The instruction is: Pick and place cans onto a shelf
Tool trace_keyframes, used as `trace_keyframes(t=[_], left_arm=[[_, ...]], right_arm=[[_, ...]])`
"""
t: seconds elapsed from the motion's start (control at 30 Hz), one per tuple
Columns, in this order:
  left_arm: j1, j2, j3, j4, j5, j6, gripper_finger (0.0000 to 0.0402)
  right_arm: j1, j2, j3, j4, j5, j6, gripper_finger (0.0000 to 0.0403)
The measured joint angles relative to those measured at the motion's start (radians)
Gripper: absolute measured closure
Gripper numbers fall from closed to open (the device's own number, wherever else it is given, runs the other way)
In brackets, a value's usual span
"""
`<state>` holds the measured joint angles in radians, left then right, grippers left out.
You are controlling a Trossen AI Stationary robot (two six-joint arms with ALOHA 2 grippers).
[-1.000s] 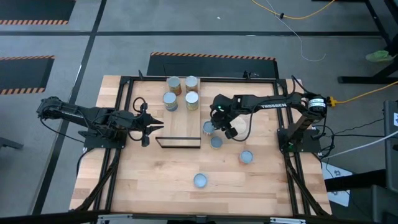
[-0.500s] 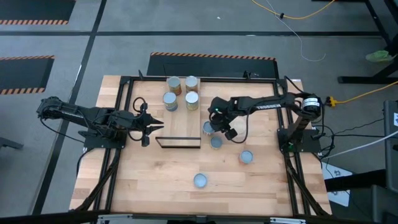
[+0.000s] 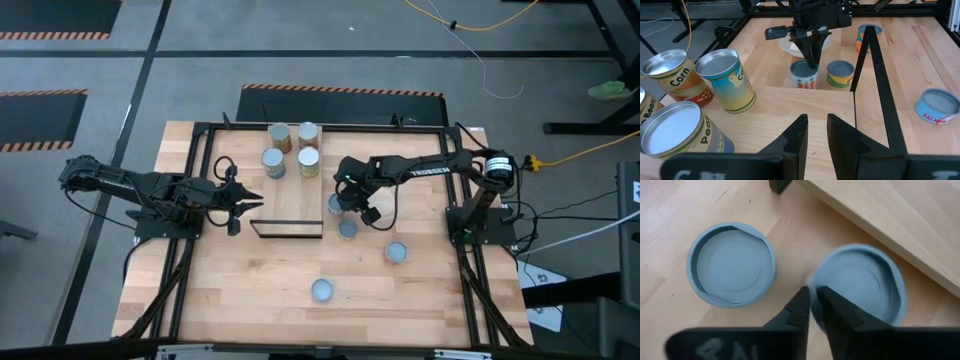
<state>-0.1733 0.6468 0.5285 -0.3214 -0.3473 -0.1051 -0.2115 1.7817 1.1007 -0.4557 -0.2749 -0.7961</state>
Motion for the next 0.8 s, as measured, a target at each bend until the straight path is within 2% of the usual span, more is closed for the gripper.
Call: trace_keyframes(t=[0.17,0.47,0.57,0.8], left_arm=[[0.0,0.0,0.0,0.001,-0.02,-0.006,0.0337],[0.0,-0.032,0.0,0.002,-0.118,-0.018,0.0337],[0.0,-0.081,0.0,0.001,-0.15,-0.015,0.0337],[0.0,-0.252,0.0,-0.055,-0.133,0.056,0.0337]], right_arm=[[0.0,0.0,0.0,-0.001,-0.003,0.001,0.0387],[0.0,0.006,0.031,-0.022,0.009,0.005,0.0381],[0.0,0.006,0.084,-0.064,0.01,0.006,0.0385],[0.0,0.005,0.254,-0.247,0.007,0.012,0.0383]])
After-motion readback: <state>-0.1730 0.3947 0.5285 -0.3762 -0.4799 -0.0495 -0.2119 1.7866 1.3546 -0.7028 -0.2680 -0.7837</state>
